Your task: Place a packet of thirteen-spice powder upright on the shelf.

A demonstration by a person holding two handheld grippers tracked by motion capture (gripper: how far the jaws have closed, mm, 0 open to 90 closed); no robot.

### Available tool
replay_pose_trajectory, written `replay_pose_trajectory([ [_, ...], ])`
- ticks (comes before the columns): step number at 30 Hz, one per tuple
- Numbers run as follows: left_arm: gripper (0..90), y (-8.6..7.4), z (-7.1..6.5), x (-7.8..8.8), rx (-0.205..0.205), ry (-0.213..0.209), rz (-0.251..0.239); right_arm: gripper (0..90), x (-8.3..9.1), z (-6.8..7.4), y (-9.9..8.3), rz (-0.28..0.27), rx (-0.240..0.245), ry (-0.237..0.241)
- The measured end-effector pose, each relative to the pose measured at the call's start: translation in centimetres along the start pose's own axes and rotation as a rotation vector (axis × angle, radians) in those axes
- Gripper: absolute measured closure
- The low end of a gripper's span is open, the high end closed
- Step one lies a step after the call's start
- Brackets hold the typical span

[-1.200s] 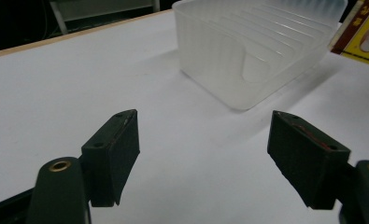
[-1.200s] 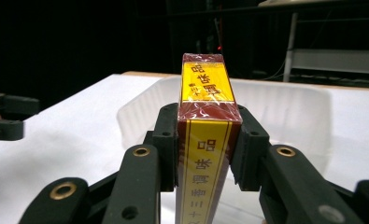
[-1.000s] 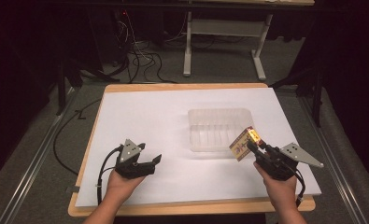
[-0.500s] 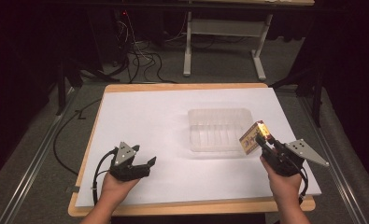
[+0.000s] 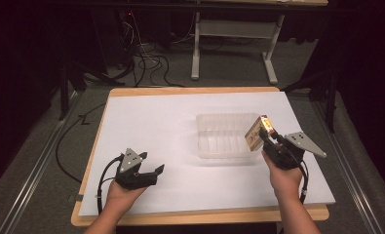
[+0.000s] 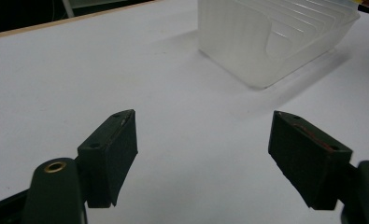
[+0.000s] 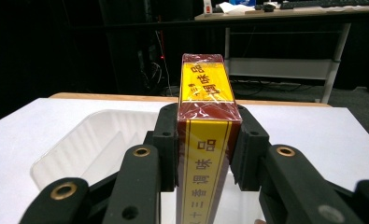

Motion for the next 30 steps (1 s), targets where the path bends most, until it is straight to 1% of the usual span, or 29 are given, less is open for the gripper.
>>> replay_pose_trajectory([
  [1,24.7,0.0,0.0,0.0,0.000,0.000,0.000,68.5,0.0,0.0,0.0,0.000,0.000,0.000],
  [2,24.8,0.0,0.0,0.0,0.002,-0.002,0.000,68.6,-0.5,0.4,0.2,0.004,0.016,-0.004],
  [4,24.8,-0.1,0.0,-0.1,0.003,-0.005,0.004,68.6,-0.8,0.6,0.3,0.006,0.019,-0.003],
  [6,24.7,-0.1,-0.1,-0.1,0.000,-0.008,0.007,68.5,-1.5,1.0,0.5,0.008,0.025,-0.020],
  [7,24.7,-0.1,-0.1,-0.1,0.000,-0.008,0.007,68.5,-1.7,1.1,0.6,0.005,0.028,-0.020],
  [9,24.7,-0.1,-0.1,-0.1,0.000,-0.008,0.007,68.5,-1.9,1.2,0.7,0.005,0.028,-0.023],
  [11,24.7,-0.1,-0.2,-0.2,0.000,-0.010,0.008,68.5,-2.5,1.4,0.8,0.002,0.021,-0.025],
  [12,24.7,-0.1,-0.2,-0.2,0.000,-0.010,0.008,68.5,-2.5,1.4,0.8,0.002,0.021,-0.025],
  [13,24.7,-0.1,-0.2,-0.2,-0.005,-0.013,0.013,68.5,-2.9,1.6,0.9,0.002,0.017,-0.044],
  [15,24.7,-0.1,-0.2,-0.2,-0.005,-0.013,0.013,68.4,-3.2,1.7,1.0,0.000,0.009,-0.046],
  [19,24.8,-0.1,-0.3,-0.2,-0.006,-0.014,0.013,68.3,-3.7,1.9,1.0,-0.008,0.014,-0.059],
  [23,24.9,-0.2,-0.3,-0.2,-0.006,-0.015,0.014,68.3,-4.2,2.1,0.8,-0.002,0.005,-0.061],
  [24,24.9,-0.2,-0.3,-0.2,-0.007,-0.016,0.014,68.3,-4.5,2.2,0.7,-0.002,0.004,-0.074],
  [27,25.1,-0.2,-0.3,-0.3,-0.008,-0.016,0.014,68.2,-4.8,2.2,0.5,0.001,0.001,-0.078],
  [28,25.2,-0.2,-0.3,-0.3,-0.011,-0.016,0.016,68.2,-5.0,2.3,0.4,0.005,-0.008,-0.088],
  [30,25.2,-0.2,-0.3,-0.3,-0.010,-0.017,0.017,68.1,-5.1,2.3,0.3,0.008,-0.013,-0.088],
])
Point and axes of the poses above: each handheld gripper's, and its own axes: x roughly backward along the jaws, y roughly out of its top, z roughly to its left, the point moved 3 cm from there along -x, roughly forward along the jaws, and after that the axes turned 8 degrees about -x, right-handed, at the moved point
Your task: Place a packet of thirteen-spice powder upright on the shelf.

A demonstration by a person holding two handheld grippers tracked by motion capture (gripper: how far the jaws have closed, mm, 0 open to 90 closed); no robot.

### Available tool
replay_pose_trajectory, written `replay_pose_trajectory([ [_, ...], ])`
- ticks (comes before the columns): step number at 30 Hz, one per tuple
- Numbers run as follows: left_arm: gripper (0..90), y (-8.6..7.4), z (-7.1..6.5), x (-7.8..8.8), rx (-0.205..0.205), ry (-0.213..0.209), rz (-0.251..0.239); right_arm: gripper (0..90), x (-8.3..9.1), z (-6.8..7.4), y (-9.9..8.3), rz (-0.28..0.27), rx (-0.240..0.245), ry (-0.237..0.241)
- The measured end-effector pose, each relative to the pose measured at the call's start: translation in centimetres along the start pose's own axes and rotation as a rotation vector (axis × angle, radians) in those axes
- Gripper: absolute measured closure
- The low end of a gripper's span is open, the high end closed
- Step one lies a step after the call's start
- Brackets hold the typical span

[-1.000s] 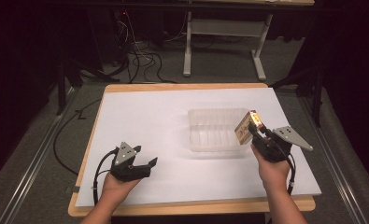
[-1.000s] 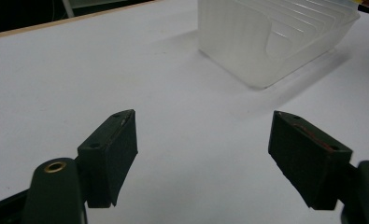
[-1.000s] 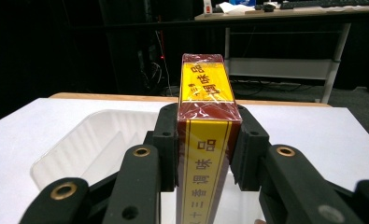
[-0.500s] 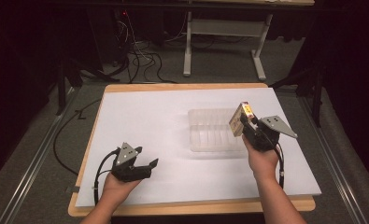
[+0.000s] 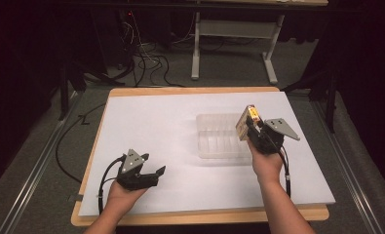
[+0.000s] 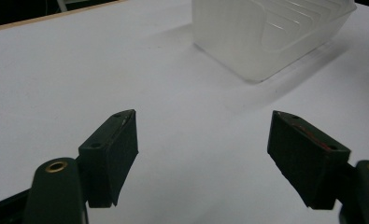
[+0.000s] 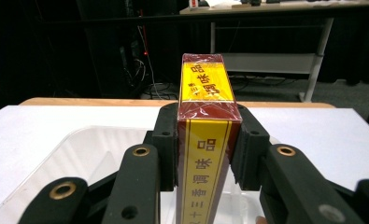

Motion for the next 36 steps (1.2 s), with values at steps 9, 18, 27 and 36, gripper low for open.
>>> replay_pose_trajectory([
  [9,25.3,0.0,-0.1,-0.1,-0.003,-0.007,0.001,68.1,-0.5,0.3,-0.4,-0.003,0.006,-0.038],
  [18,25.4,-0.1,-0.2,-0.2,-0.009,-0.012,0.011,67.7,-0.9,0.3,-1.0,0.003,0.005,-0.056],
  [27,25.5,-0.2,-0.3,-0.2,-0.013,-0.014,0.020,67.1,-1.6,0.4,-2.1,0.025,0.013,-0.087],
  [36,25.5,-0.2,-0.3,-0.2,-0.009,-0.017,0.023,67.3,-2.4,0.8,-3.2,0.030,0.027,-0.098],
])
Point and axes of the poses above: each handheld gripper's, and its own axes: x roughly backward along the jaws, y roughly out of its top, z roughly to its left, the point moved 3 cm from there along -x, roughly forward along the jaws, and after that the axes turned 8 degrees about -x, right-handed, at the moved point
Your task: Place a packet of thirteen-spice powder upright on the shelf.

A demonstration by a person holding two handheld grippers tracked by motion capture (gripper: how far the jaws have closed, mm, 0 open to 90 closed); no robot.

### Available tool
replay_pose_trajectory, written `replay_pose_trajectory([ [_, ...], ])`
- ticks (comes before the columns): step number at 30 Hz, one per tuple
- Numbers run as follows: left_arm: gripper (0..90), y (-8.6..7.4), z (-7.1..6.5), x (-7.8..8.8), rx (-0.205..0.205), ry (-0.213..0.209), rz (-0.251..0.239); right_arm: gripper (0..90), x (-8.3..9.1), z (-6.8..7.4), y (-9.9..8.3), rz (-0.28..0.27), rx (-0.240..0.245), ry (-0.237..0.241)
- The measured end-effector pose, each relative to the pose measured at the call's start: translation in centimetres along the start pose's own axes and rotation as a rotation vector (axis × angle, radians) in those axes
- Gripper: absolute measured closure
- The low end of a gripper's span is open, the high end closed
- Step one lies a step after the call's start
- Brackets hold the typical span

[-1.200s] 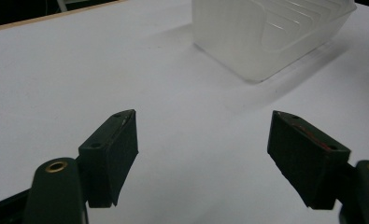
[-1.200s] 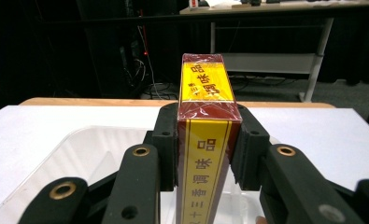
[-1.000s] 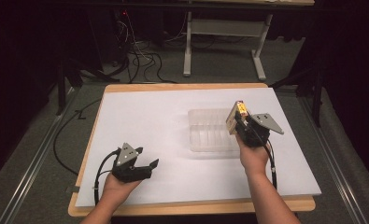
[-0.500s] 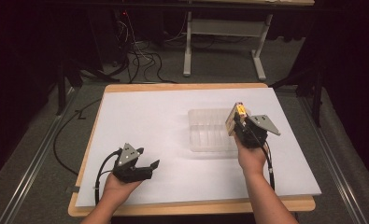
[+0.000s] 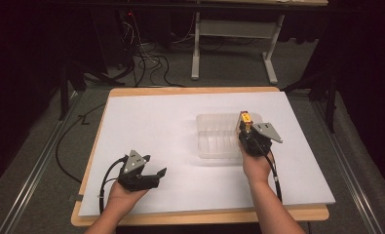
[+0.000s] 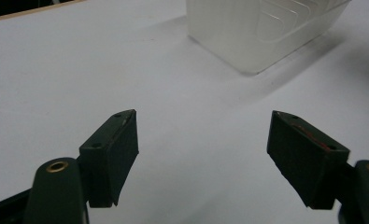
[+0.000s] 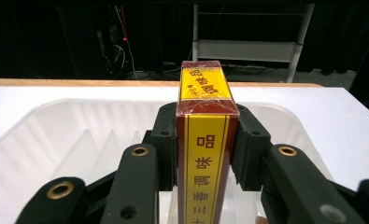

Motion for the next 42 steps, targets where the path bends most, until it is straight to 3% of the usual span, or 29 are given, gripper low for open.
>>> replay_pose_trajectory([
  [10,25.6,0.0,0.0,0.0,0.000,-0.003,0.002,65.3,-0.3,0.1,-0.7,0.014,0.008,0.010],
  [23,25.6,0.0,0.0,0.0,-0.003,-0.004,0.002,47.7,0.6,0.2,-0.5,0.052,0.022,0.086],
  [30,25.6,0.1,-0.1,-0.1,-0.004,-0.007,-0.002,37.5,1.6,0.1,-0.4,0.076,0.032,0.156],
  [36,25.4,0.2,-0.2,-0.2,-0.002,-0.020,-0.011,31.1,3.8,-0.2,-0.3,0.091,0.044,0.260],
  [37,25.4,0.2,-0.2,-0.2,-0.002,-0.020,-0.011,31.1,3.8,-0.2,-0.3,0.091,0.044,0.260],
  [39,25.4,0.2,-0.4,-0.3,-0.001,-0.023,-0.013,27.5,4.8,-0.4,-0.6,0.104,0.051,0.319],
  [42,25.3,0.2,-0.4,-0.3,-0.005,-0.026,-0.010,23.9,6.0,-1.0,-1.1,0.117,0.058,0.346],
])
Point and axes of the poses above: each handheld gripper's, and its own axes: x roughly backward along the jaws, y roughly out of its top, z roughly to its left, the point moved 3 cm from there along -x, roughly forward along the jaws, and after that the axes turned 8 degrees about -x, right-handed, at the moved point
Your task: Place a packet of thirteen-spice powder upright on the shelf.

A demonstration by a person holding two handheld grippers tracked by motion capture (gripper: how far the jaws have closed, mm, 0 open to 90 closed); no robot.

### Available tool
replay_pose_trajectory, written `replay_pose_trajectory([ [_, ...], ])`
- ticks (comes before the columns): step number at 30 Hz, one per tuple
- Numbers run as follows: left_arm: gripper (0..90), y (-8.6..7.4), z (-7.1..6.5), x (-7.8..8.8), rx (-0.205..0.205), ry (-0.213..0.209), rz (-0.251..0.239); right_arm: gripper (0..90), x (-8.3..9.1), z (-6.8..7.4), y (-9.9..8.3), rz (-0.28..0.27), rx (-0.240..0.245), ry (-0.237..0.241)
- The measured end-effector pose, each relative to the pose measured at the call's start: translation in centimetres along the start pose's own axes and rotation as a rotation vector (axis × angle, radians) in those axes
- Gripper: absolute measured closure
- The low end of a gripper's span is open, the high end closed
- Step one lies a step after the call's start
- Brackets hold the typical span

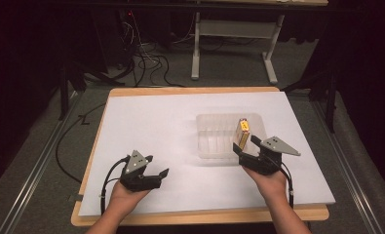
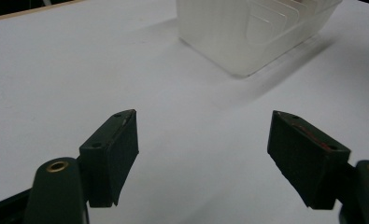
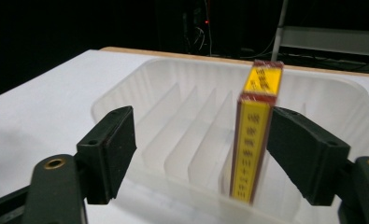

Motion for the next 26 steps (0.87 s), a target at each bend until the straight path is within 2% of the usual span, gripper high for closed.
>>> replay_pose_trajectory([
  [6,25.2,0.0,-0.2,-0.2,0.006,-0.014,-0.002,20.5,2.3,-0.8,-1.4,0.010,0.044,0.019],
  [8,25.0,0.0,-0.4,-0.4,0.010,-0.027,-0.005,18.7,3.8,-1.5,-2.4,0.019,0.069,0.019],
  [10,24.9,0.0,-0.7,-0.5,0.023,-0.038,-0.012,18.1,4.6,-2.0,-3.7,0.017,0.064,0.017],
  [13,24.9,0.2,-0.9,-0.6,0.038,-0.052,-0.023,15.1,4.8,-2.8,-5.4,0.069,0.088,0.011],
  [16,24.8,0.4,-1.7,-1.0,0.028,-0.066,-0.029,14.9,4.9,-3.3,-5.3,0.048,0.066,0.001],
  [17,24.8,0.5,-1.9,-1.1,0.021,-0.069,-0.026,14.9,4.8,-3.4,-5.2,0.031,0.073,-0.001],
  [19,24.5,0.5,-2.1,-1.2,0.011,-0.071,-0.022,14.9,4.7,-3.6,-5.2,0.033,0.071,-0.004],
  [26,24.2,0.3,-2.1,-1.0,0.018,-0.078,-0.024,15.2,4.8,-4.5,-5.1,0.022,0.022,-0.014],
])
Point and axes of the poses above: each handheld gripper's, and its own axes: x roughly backward along the jaws, y roughly out of its top, z roughly to its left, the point moved 3 cm from there along -x, roughly forward along the jaws, and after that the axes turned 8 degrees about -x, right-handed, at the moved point
